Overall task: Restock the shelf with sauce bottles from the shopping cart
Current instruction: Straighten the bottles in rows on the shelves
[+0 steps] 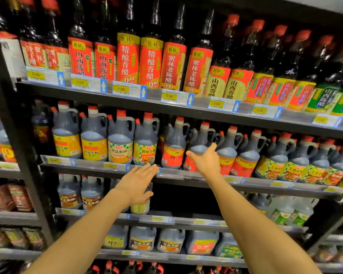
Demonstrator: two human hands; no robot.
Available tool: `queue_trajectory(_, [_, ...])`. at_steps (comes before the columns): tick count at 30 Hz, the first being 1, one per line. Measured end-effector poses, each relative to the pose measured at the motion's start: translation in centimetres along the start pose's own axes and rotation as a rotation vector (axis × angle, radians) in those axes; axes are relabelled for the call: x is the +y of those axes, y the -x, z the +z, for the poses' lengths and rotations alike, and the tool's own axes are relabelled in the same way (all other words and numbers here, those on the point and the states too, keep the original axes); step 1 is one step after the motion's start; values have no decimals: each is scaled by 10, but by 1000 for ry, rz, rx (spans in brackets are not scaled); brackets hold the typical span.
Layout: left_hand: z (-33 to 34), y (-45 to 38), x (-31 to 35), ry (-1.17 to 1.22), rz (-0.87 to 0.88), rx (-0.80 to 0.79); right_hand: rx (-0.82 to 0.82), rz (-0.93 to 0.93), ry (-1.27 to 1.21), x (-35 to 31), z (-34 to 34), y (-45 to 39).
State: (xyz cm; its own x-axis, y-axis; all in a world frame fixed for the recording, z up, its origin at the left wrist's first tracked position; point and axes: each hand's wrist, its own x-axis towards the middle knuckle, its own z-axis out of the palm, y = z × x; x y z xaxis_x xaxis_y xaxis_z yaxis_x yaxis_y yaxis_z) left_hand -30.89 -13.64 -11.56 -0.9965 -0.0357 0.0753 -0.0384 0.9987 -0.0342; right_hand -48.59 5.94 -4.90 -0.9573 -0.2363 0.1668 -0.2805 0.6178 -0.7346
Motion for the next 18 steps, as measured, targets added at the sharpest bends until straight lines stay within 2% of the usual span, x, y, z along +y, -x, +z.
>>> queue_trajectory(10, [10, 0, 2, 73, -18, 57, 47, 91, -28, 4, 17, -10])
queue_trajectory(18, [8, 1, 1, 97, -14, 69, 31, 40, -3, 9, 12, -11])
